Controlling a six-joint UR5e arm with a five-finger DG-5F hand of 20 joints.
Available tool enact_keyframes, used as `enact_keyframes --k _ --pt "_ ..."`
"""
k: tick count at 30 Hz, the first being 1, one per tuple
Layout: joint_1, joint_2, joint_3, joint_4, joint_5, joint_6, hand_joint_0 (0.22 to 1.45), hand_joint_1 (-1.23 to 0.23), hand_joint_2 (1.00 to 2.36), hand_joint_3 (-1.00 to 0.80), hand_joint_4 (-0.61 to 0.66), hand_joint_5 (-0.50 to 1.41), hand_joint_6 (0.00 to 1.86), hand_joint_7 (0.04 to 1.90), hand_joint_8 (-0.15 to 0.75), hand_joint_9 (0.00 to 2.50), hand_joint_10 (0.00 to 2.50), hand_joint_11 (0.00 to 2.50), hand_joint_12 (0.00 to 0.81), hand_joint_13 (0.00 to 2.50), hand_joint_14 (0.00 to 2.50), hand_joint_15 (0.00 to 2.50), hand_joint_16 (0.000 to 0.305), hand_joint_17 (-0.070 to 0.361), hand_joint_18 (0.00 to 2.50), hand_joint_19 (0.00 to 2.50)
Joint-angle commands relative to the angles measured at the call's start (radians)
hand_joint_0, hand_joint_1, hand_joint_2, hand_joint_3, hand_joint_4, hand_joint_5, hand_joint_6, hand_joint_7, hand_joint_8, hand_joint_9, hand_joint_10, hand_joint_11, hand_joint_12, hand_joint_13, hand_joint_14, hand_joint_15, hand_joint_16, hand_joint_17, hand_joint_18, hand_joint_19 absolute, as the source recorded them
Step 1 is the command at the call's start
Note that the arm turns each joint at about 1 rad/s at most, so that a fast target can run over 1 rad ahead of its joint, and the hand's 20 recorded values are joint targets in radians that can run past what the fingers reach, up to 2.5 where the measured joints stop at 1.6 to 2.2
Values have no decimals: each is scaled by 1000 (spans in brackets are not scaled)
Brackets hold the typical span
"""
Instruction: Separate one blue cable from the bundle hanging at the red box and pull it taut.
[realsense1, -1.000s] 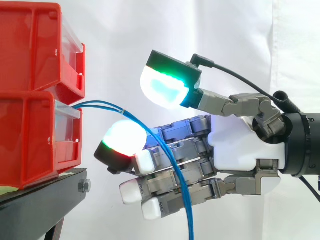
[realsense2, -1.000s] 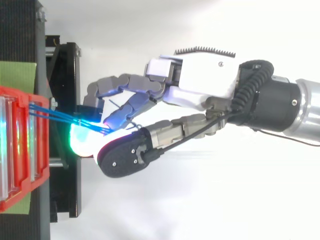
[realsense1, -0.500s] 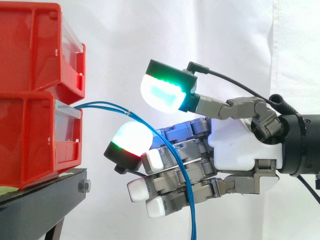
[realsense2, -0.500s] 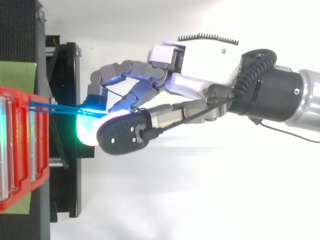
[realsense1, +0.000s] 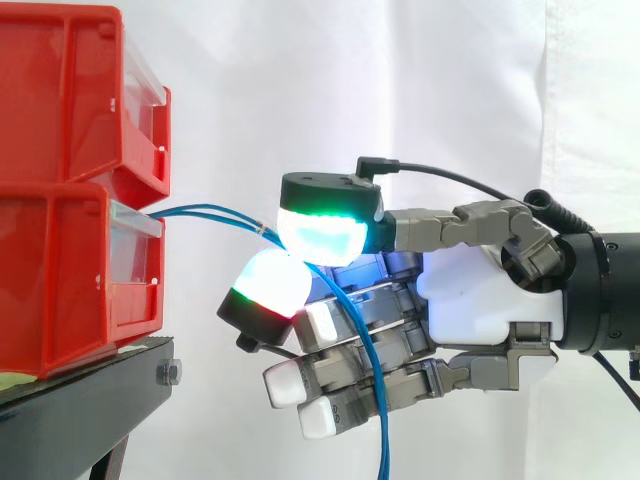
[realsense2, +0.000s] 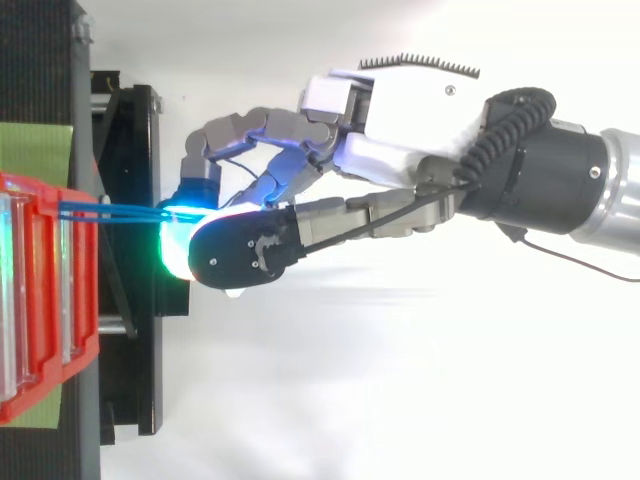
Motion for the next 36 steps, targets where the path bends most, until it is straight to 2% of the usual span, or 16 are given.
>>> enact_keyframes --k 1,4,5,6,7,9,12,13,14,17,23,27,30,32,36 --pt "0 0 0 0 0 0 631 -703 1030 -71 178 -182 731 1181 338 935 22 902 333 831 17 473 37 83 638 484" --pt "0 0 0 0 0 0 644 -721 1029 -72 177 -193 757 1166 330 944 22 925 332 831 18 472 37 84 636 486" --pt "0 0 0 0 0 0 583 -716 1018 -291 179 -195 771 1145 334 951 23 932 334 833 16 476 38 85 636 499" --pt "0 0 0 0 0 -1 569 -706 1014 -355 178 -194 771 1140 334 955 21 919 338 832 19 478 38 86 639 497" --pt "0 0 0 0 0 -1 537 -599 1000 -500 196 -187 763 1144 350 977 21 896 346 850 18 482 40 90 654 508" --pt "0 0 0 0 0 -1 535 -447 1000 -500 194 -168 736 1177 358 1006 21 852 349 864 16 474 41 93 669 515" --pt "-2 0 0 -2 2 -3 596 -328 1000 -500 163 -149 708 1234 348 1024 21 838 342 870 18 482 39 89 665 516" --pt "-3 0 0 -2 2 -3 596 -328 1000 -500 163 -149 708 1234 348 1024 21 838 342 870 18 482 39 89 665 516" --pt "-3 0 0 -2 2 -3 630 -395 1010 -407 165 -149 708 1249 348 1031 23 849 341 877 17 476 39 88 668 518" --pt "-5 0 0 0 2 -3 619 -480 1023 -245 167 -151 715 1233 355 1040 22 865 338 890 17 489 39 87 676 517" --pt "-11 0 0 -2 9 -3 606 -620 1028 -94 177 -165 742 1188 347 1016 23 905 344 878 17 495 39 89 672 524" --pt "-14 0 0 -2 15 -4 600 -655 1027 -130 183 -172 737 1198 341 1003 23 915 344 866 17 496 40 91 660 525" --pt "-19 0 -1 -9 17 -12 552 -641 1007 -425 185 -175 738 1183 344 997 22 903 351 865 18 497 41 93 667 526" --pt "-22 0 -1 -22 21 -18 529 -590 1000 -500 196 -173 729 1180 352 1000 22 890 358 864 18 496 43 97 673 520" --pt "-30 -2 -1 -43 29 -29 510 -511 1000 -500 211 -170 717 1175 356 1003 20 870 365 867 18 485 45 101 678 519"
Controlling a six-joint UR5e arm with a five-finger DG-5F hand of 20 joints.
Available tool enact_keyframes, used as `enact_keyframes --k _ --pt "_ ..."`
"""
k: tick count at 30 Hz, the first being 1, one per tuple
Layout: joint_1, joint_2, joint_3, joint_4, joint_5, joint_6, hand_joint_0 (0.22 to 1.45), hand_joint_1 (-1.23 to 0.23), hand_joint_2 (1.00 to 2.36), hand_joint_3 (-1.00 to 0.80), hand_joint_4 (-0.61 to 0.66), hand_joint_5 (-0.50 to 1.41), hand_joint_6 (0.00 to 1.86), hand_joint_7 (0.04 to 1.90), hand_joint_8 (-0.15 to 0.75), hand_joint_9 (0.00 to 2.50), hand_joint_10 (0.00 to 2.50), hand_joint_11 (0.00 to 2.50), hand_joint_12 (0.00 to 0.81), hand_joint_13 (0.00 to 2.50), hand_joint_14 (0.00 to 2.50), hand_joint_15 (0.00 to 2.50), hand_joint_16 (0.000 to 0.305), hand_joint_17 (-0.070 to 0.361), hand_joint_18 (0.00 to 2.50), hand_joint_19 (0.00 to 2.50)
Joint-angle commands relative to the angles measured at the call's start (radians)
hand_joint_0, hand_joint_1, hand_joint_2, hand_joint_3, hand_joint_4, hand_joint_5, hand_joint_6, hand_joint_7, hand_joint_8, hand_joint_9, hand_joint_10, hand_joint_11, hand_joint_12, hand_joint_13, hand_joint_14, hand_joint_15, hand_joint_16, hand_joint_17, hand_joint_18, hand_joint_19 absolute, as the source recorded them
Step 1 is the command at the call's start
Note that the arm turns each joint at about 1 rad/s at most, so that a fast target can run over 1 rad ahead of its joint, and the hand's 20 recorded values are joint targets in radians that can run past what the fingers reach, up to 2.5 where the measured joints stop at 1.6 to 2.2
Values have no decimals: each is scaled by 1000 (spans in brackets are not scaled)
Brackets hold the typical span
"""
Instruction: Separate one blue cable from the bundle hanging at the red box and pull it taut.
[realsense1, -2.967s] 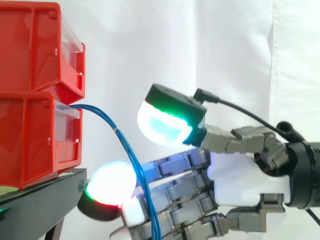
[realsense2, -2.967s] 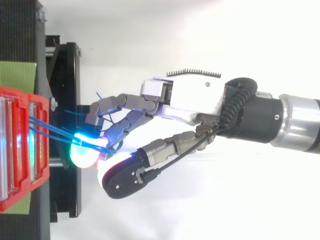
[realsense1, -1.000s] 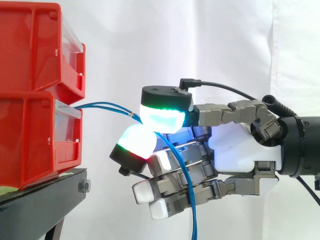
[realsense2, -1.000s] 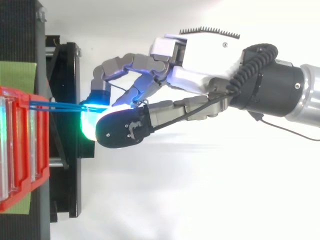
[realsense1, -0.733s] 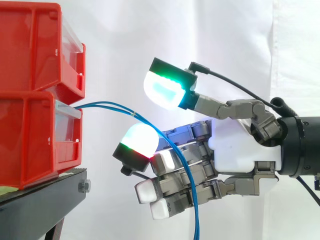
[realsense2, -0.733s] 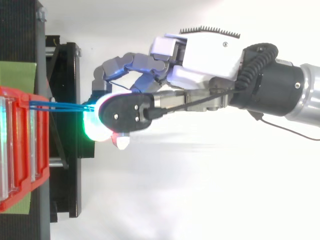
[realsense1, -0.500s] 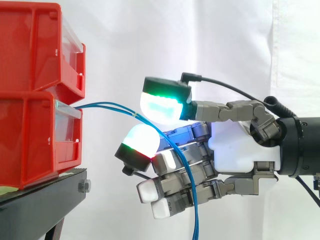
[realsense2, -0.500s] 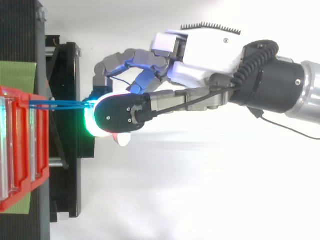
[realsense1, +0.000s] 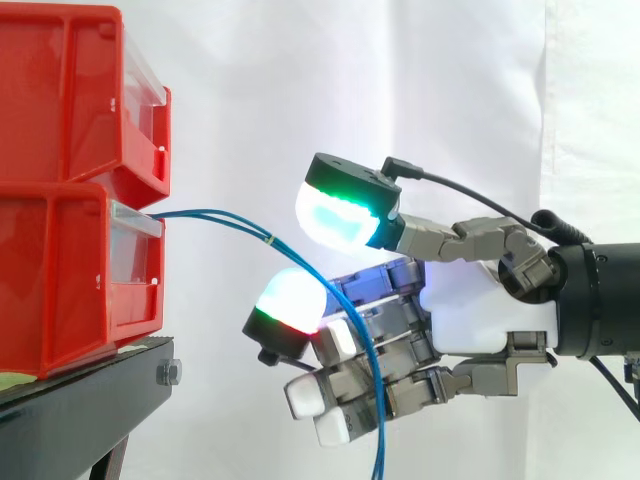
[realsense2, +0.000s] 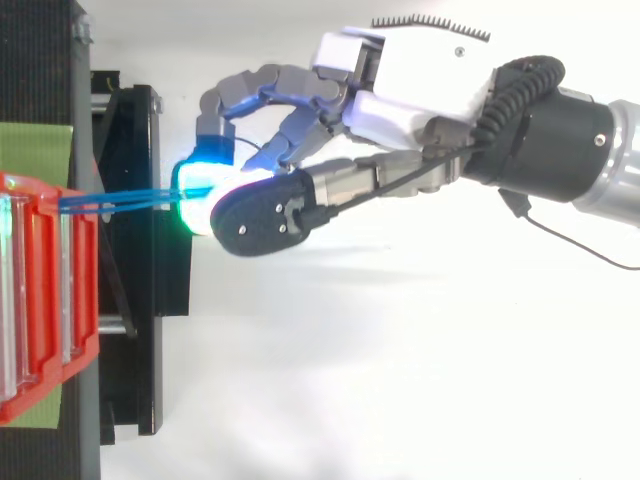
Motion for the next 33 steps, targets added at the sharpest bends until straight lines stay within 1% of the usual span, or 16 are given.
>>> enact_keyframes --k 1,3,8,13,14,17,26,29,33 --pt "-5 -2 0 -20 4 -8 510 -501 1000 -500 211 -170 717 1168 359 1002 23 865 366 868 17 489 45 101 678 524" --pt "-8 -2 -2 -25 6 -10 513 -460 1000 -500 215 -168 713 1171 355 1003 21 864 364 874 16 487 45 101 687 524" --pt "-13 -3 -6 -20 4 -12 519 -425 1000 -500 203 -164 706 1187 361 1028 21 869 363 886 16 479 44 100 696 526" --pt "-14 -8 -6 -14 2 -10 527 -446 1000 -500 200 -163 706 1198 362 1033 21 877 357 891 18 480 43 97 701 517" --pt "-17 -17 -6 -11 2 -7 532 -457 1000 -500 196 -163 707 1195 362 1036 21 875 355 896 16 491 43 97 699 521" --pt "-19 -17 -6 -5 2 -10 534 -465 1000 -500 200 -163 708 1200 359 1035 21 879 358 901 16 492 43 96 701 520" --pt "-5 -17 -6 -3 2 -7 517 -557 1000 -500 208 -168 716 1174 363 1030 20 895 362 932 19 521 44 98 709 513" --pt "-1 -17 -5 4 7 -7 531 -614 1000 -500 202 -170 718 1178 356 1034 21 897 358 942 19 530 43 96 707 520" --pt "4 -16 -3 13 10 -7 548 -635 1000 -500 195 -176 726 1176 349 1029 22 915 351 945 18 538 42 94 701 523"
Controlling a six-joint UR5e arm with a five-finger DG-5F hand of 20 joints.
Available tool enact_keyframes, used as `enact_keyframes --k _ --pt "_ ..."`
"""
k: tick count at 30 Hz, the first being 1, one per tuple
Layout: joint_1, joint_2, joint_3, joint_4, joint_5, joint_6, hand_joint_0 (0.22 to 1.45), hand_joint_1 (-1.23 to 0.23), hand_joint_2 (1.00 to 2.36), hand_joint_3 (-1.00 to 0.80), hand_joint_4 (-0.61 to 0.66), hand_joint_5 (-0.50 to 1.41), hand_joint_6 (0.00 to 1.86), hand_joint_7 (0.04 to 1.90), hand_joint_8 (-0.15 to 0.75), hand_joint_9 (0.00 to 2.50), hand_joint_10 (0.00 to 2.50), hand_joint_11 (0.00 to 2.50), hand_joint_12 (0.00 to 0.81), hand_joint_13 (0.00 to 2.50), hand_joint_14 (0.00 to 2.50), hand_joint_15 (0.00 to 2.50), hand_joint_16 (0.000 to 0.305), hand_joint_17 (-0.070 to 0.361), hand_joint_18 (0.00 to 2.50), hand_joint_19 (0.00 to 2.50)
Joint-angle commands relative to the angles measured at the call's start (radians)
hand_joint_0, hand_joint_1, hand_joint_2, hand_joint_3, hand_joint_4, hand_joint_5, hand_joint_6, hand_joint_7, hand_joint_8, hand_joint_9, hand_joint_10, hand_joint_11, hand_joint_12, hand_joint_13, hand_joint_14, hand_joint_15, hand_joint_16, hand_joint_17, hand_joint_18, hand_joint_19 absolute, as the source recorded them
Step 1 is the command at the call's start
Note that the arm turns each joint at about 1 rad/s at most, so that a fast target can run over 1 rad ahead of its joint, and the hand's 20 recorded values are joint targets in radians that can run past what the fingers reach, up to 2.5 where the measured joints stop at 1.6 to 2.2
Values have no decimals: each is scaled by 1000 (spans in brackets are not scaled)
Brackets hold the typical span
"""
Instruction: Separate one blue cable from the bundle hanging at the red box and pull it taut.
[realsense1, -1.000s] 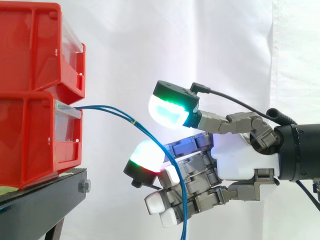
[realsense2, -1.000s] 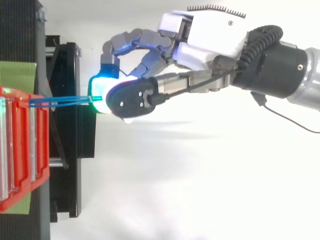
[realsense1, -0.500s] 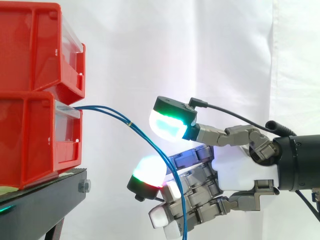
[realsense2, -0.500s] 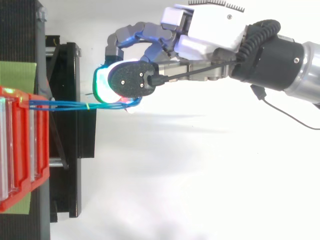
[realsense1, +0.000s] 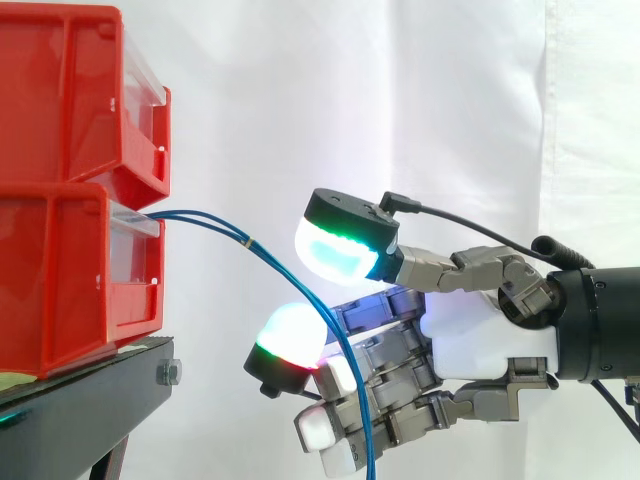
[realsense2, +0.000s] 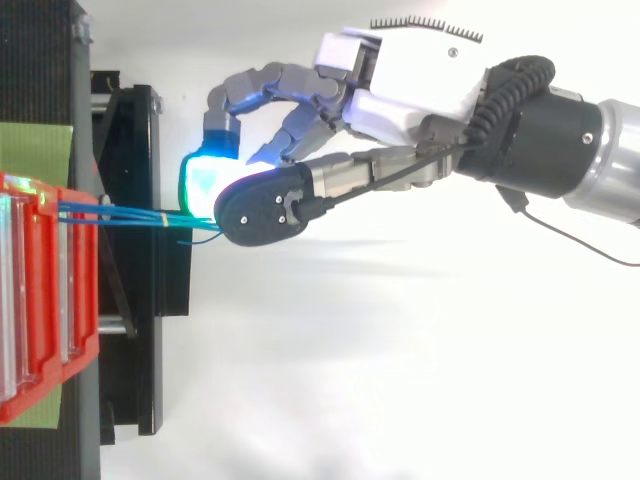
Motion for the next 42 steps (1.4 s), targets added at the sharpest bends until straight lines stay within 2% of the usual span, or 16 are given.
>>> enact_keyframes --k 1,10,17,19,25,28,33,35,42 --pt "4 0 1 9 2 0 547 -636 1000 -500 193 -176 728 1169 349 1028 23 913 352 943 21 540 42 94 701 523" --pt "15 0 14 10 2 -1 522 -606 1000 -500 198 -179 731 1156 356 1032 21 904 359 959 20 556 43 97 715 528" --pt "21 0 41 4 4 -3 555 -707 1000 -500 178 -189 738 1161 339 1001 22 945 348 960 21 578 41 93 700 536" --pt "27 0 45 -2 4 -4 554 -713 1000 -500 182 -191 738 1159 338 993 22 950 346 962 19 586 41 93 699 541" --pt "41 -1 45 -3 29 -3 547 -696 1000 -500 184 -194 730 1131 337 983 21 927 347 1040 22 640 42 94 700 541" --pt "42 -1 45 0 27 -3 546 -686 1000 -500 191 -194 719 1152 338 979 21 934 343 1091 21 681 42 94 700 534" --pt "44 -1 44 1 29 -3 548 -672 1000 -500 192 -195 714 1153 336 972 22 922 340 1239 24 830 41 92 712 540" --pt "44 -1 44 1 29 -3 550 -663 1000 -500 189 -196 713 1142 333 964 21 922 332 1314 25 966 41 92 709 540" --pt "45 -9 44 18 27 -3 550 -633 1000 -500 192 -194 708 1142 333 981 23 957 306 1376 24 1220 41 93 712 535"
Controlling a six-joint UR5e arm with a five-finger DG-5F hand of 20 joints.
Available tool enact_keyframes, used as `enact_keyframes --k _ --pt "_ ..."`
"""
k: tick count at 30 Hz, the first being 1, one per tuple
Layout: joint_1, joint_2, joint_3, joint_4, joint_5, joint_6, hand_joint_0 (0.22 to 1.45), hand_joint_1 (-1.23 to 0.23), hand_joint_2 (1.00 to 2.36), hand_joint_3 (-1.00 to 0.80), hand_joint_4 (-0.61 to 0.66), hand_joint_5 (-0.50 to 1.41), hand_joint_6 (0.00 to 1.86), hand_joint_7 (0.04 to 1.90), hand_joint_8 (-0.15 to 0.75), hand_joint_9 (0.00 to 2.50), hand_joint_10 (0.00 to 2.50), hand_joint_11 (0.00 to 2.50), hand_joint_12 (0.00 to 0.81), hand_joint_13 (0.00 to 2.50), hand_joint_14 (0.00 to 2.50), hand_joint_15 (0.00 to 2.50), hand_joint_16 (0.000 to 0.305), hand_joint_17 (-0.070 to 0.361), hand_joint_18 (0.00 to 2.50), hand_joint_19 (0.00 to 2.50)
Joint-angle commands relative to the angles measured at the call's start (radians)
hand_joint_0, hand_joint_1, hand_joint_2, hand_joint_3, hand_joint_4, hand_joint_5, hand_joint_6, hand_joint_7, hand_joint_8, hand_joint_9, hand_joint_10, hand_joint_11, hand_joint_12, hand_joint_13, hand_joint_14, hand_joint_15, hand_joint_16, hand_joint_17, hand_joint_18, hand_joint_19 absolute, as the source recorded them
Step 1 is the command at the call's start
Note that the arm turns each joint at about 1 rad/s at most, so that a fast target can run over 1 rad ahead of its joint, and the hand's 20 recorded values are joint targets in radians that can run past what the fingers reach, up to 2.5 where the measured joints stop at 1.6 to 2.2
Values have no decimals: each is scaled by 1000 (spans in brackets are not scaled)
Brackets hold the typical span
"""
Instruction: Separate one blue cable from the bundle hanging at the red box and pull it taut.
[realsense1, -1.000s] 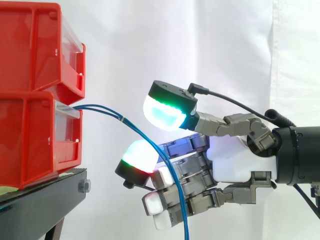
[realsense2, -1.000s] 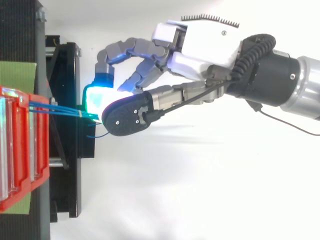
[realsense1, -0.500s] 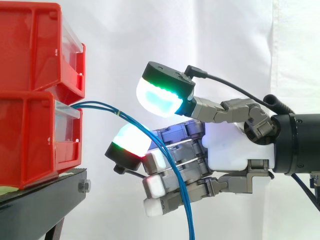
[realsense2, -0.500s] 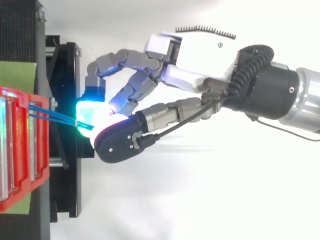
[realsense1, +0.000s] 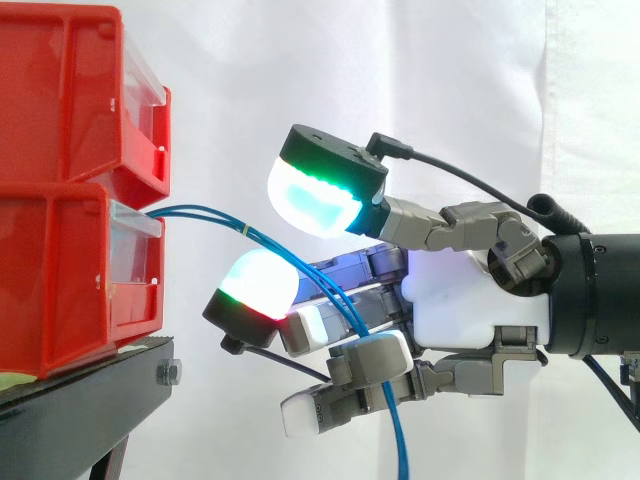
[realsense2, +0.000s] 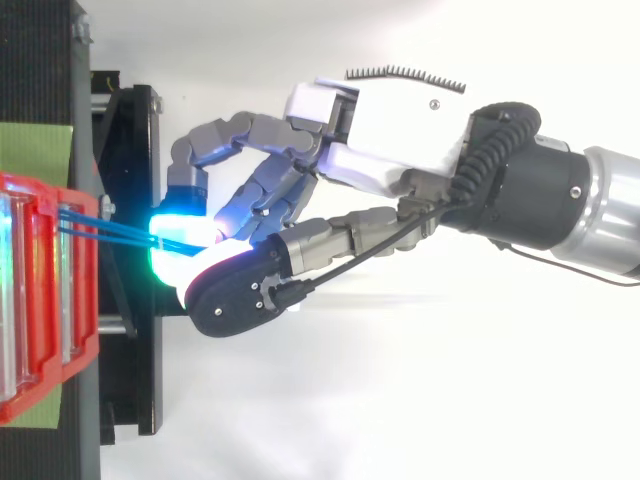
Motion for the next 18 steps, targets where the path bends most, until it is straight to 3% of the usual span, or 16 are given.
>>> enact_keyframes --k 1,12,18 --pt "1 -1 0 5 0 -1 550 -633 1000 -500 195 -194 706 1151 333 987 22 971 305 1374 24 1258 41 93 712 537" --pt "1 -1 0 2 0 3 555 -604 1000 -500 188 -190 705 1140 327 1094 23 1179 296 1417 19 1397 42 95 719 548" --pt "-7 0 1 -7 -5 4 629 -511 1009 -423 164 -187 714 1162 315 1130 21 1213 278 1429 18 1427 40 91 728 570"
